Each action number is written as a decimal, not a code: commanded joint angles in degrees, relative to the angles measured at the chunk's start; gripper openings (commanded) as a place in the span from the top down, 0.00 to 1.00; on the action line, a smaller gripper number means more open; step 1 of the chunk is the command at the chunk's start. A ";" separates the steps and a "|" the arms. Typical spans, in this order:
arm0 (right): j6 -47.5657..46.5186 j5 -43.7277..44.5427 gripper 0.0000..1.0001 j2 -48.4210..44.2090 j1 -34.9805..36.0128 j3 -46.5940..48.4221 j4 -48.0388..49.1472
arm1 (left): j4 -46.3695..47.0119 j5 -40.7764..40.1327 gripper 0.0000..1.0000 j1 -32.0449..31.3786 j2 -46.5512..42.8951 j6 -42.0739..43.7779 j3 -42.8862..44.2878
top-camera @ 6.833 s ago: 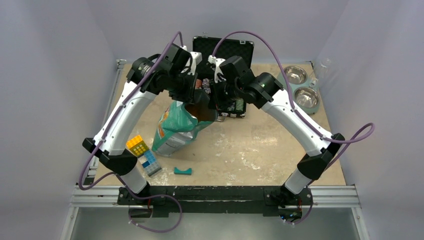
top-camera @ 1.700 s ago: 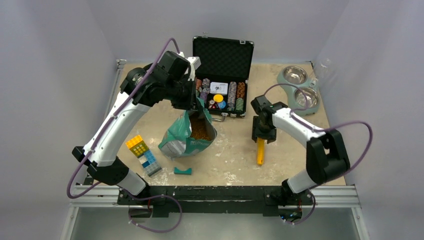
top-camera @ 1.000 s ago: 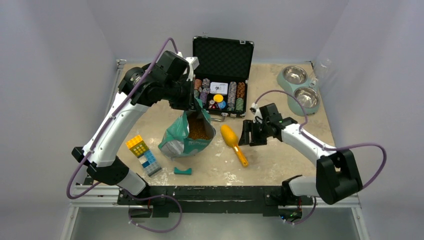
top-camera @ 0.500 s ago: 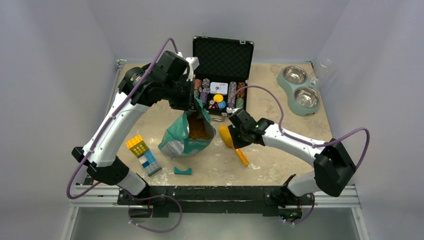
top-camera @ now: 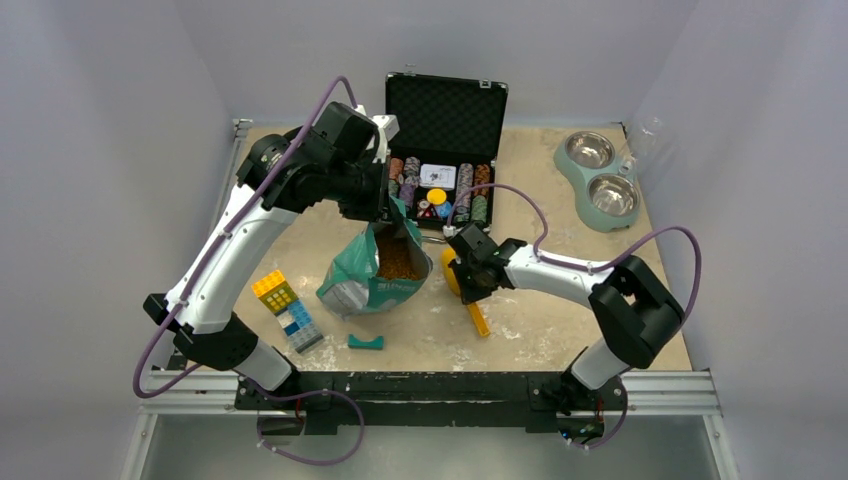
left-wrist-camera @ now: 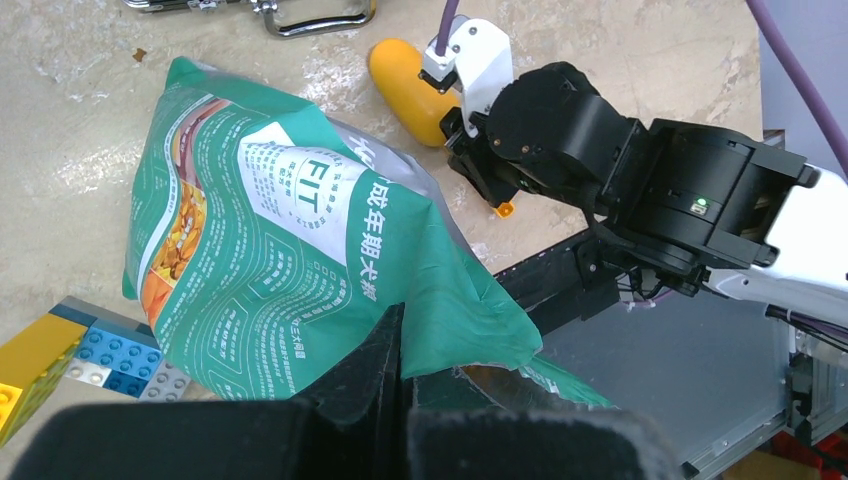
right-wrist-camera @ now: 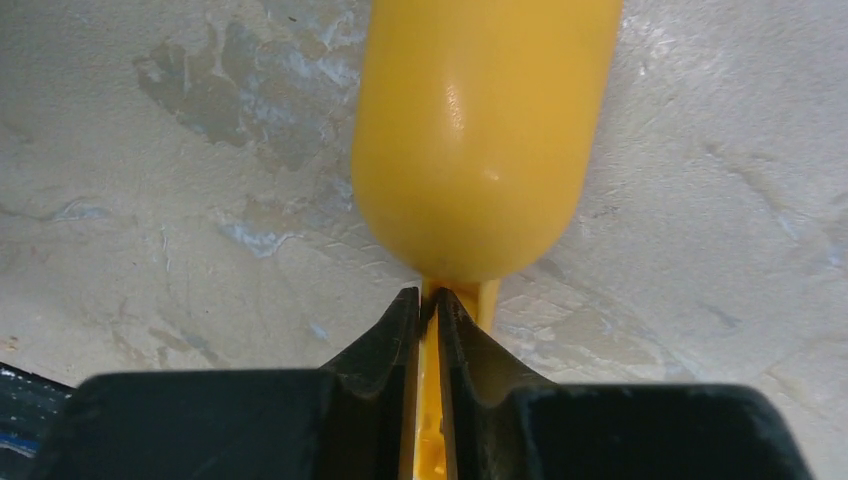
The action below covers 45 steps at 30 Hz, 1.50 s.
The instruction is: Serve the pet food
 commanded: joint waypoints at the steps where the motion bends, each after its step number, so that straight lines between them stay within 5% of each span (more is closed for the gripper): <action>1: 2.65 -5.89 0.91 2.48 0.22 -0.97 4.94 | 0.03 2.36 1.00 0.29 -3.01 0.27 1.21; 4: 4.40 -14.51 0.97 0.48 -0.31 -2.20 8.73 | -0.50 2.15 1.00 0.20 -2.90 0.41 1.92; 9: 12.03 -45.26 0.98 -2.15 -7.27 -11.60 29.32 | -0.71 1.72 1.00 0.32 -2.70 0.44 2.79; 14: 20.90 -57.30 0.97 3.24 -12.52 -19.37 50.22 | -0.62 2.29 1.00 0.31 -2.47 0.05 2.63; 23: 17.35 -55.64 0.90 4.02 -20.79 -25.95 52.58 | -1.04 1.65 1.00 0.19 -2.90 -0.05 2.45; 32: 18.24 -54.05 0.77 0.60 -21.21 -28.40 54.60 | -0.36 2.35 1.00 0.23 -2.95 -0.22 2.05; 39: 18.48 -53.78 0.82 -0.23 -21.44 -27.36 52.40 | -0.18 2.88 1.00 0.27 -3.00 -0.35 1.19; 45: 8.86 -40.57 0.70 -12.14 -17.45 -21.56 30.30 | 0.00 3.20 1.00 0.24 -2.95 -0.46 1.26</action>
